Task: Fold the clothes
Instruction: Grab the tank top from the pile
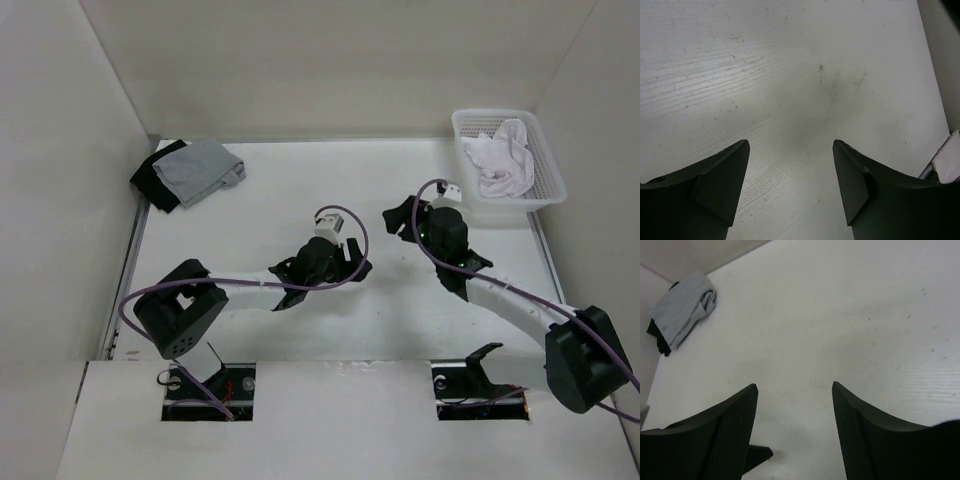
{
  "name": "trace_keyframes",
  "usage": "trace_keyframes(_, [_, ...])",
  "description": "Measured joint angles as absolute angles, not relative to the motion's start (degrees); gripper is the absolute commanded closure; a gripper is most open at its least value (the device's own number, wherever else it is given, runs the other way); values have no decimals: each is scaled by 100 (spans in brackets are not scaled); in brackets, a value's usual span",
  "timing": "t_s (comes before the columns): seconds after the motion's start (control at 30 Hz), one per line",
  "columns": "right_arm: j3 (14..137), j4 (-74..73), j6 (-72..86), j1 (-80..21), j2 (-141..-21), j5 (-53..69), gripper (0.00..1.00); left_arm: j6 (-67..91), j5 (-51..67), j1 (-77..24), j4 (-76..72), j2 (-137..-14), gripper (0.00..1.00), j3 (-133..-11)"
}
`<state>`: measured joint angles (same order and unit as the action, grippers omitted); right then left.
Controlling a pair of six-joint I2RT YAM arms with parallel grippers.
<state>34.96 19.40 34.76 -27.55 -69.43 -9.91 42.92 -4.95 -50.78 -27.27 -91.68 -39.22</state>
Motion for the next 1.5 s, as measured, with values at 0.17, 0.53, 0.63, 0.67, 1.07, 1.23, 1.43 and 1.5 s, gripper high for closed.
trace_keyframes(0.17, [4346, 1461, 3264, -2104, -6923, -1083, 76, 4189, -237, -5078, -2842, -9168, 32, -3874])
trace_keyframes(0.53, [6860, 709, 3055, 73, -8871, -1278, 86, 4106, -126, -4921, -3387, -8932, 60, -3146])
trace_keyframes(0.63, [7760, 504, 2985, 456, -10007, -1476, 68, 4106, -119, -4845, -3642, -8882, 61, -3050])
trace_keyframes(0.67, [8049, 408, 2967, 541, -10385, -1546, 62, 4108, -119, -4827, -3715, -8882, 60, -3039])
trace_keyframes(1.07, [11520, -1319, 2799, 926, -13760, -2075, 36, 4298, -10, -4460, -4228, -8879, 51, -2814])
trace_keyframes(1.23, [12857, -2069, 2657, 1063, -14492, -2237, 65, 4427, 51, -4311, -4412, -8877, 51, -2707])
trace_keyframes(1.43, [13646, -2604, 2742, 1092, -14958, -2040, 75, 4525, 71, -4204, -4491, -8877, 51, -2698])
trace_keyframes(1.5, [13646, -2727, 2832, 1096, -14971, -1916, 66, 4539, 71, -4202, -4508, -8877, 51, -2696])
